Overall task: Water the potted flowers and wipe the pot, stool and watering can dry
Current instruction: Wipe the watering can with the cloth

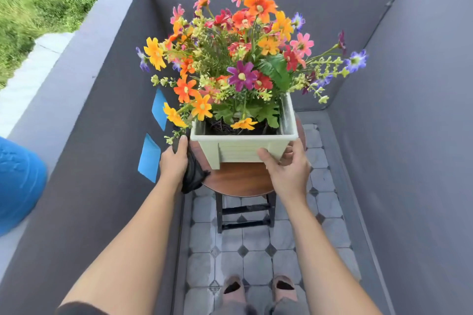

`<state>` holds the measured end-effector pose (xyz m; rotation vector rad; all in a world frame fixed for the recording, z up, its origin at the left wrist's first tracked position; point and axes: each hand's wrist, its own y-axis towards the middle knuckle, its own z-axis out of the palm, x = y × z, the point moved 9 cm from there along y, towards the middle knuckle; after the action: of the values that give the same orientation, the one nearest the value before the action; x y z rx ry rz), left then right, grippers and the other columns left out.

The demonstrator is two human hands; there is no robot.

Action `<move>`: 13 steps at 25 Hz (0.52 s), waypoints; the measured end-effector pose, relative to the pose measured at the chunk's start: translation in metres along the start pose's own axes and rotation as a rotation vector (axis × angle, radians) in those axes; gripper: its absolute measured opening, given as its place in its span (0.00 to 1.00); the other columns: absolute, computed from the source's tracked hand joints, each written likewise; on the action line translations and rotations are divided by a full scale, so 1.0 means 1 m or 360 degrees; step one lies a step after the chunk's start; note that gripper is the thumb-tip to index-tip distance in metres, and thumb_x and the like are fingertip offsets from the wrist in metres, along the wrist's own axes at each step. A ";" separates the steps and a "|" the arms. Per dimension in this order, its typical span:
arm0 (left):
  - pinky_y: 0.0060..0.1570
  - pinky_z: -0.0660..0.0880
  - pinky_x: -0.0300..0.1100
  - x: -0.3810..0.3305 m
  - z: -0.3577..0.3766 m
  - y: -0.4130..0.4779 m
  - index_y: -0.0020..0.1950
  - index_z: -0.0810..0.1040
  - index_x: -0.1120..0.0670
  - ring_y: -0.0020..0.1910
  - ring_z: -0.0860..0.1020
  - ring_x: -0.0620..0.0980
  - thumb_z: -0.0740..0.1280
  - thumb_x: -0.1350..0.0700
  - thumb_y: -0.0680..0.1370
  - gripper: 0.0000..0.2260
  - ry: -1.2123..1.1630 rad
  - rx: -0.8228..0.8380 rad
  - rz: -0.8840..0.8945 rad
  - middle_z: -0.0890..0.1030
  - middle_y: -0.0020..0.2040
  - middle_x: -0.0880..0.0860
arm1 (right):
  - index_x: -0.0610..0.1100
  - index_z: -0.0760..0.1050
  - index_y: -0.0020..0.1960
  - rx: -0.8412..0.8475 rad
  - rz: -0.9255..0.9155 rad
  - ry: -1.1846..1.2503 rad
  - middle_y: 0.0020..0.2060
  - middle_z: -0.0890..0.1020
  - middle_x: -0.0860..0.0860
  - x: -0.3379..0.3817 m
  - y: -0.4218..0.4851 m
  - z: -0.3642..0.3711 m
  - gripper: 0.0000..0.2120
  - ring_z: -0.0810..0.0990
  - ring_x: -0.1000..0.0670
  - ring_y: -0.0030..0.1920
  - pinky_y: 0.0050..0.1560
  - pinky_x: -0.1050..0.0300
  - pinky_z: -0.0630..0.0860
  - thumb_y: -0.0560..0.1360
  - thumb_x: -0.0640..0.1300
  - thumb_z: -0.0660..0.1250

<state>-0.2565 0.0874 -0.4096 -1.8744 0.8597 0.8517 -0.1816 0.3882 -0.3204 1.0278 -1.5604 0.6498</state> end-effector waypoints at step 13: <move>0.48 0.76 0.50 0.004 0.000 0.011 0.59 0.75 0.59 0.47 0.79 0.53 0.61 0.37 0.71 0.28 -0.0039 0.0022 -0.0030 0.78 0.47 0.54 | 0.57 0.69 0.44 0.0175 0.0044 0.0059 0.45 0.80 0.48 -0.006 0.006 0.005 0.17 0.80 0.54 0.43 0.39 0.71 0.76 0.66 0.48 0.77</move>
<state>-0.2636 0.0824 -0.4170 -1.8537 0.8296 0.8530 -0.1894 0.3882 -0.3267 1.0715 -1.5226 0.7766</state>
